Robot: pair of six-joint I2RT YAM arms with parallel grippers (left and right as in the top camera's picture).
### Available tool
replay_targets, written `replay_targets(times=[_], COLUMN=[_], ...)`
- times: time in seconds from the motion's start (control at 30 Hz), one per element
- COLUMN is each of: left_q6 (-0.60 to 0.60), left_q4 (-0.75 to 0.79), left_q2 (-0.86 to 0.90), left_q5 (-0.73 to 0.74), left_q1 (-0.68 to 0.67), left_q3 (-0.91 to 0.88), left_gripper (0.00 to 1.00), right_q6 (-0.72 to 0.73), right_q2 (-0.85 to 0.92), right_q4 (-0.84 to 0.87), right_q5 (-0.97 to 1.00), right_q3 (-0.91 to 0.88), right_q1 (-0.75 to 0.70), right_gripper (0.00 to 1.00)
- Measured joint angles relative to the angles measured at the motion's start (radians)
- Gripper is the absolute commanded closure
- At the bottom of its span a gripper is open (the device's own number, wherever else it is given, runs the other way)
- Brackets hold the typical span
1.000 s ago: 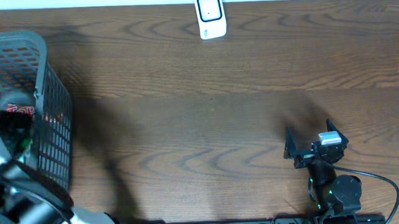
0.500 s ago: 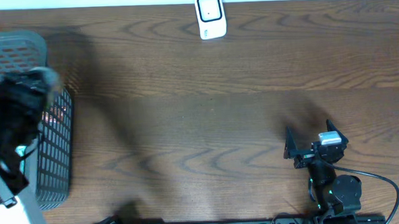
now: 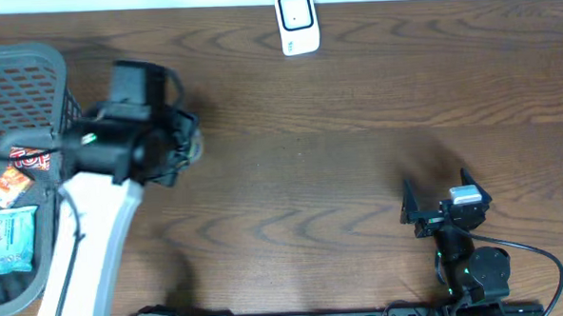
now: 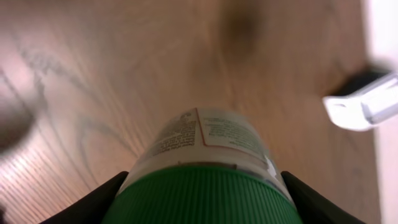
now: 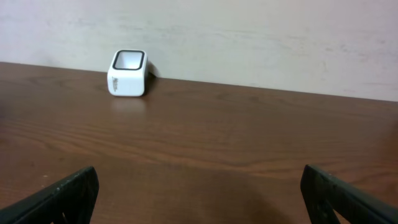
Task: Scan the item barcode
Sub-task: 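Lift the container out and set it upright on the table center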
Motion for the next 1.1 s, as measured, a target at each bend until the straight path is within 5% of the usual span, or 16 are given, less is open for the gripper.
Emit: replay_targets(times=[0.57,1.1], left_q6=[-0.587,-0.742], left_q4=[0.074,0.183], left_q2=[0.404,0.463], left_q5=[-0.046,0.006], left_q1=[-0.184,-0.192], left_q3=[-0.111,-0.111], left_gripper=[0.41,0.4], right_q6=[0.0,0.0], right_q2=[0.0,0.0], right_q4=[0.0,0.0], right_q5=[0.0,0.0], right_q3=[0.0,0.0], right_q1=[0.0,0.0], right_gripper=[0.01,0.01])
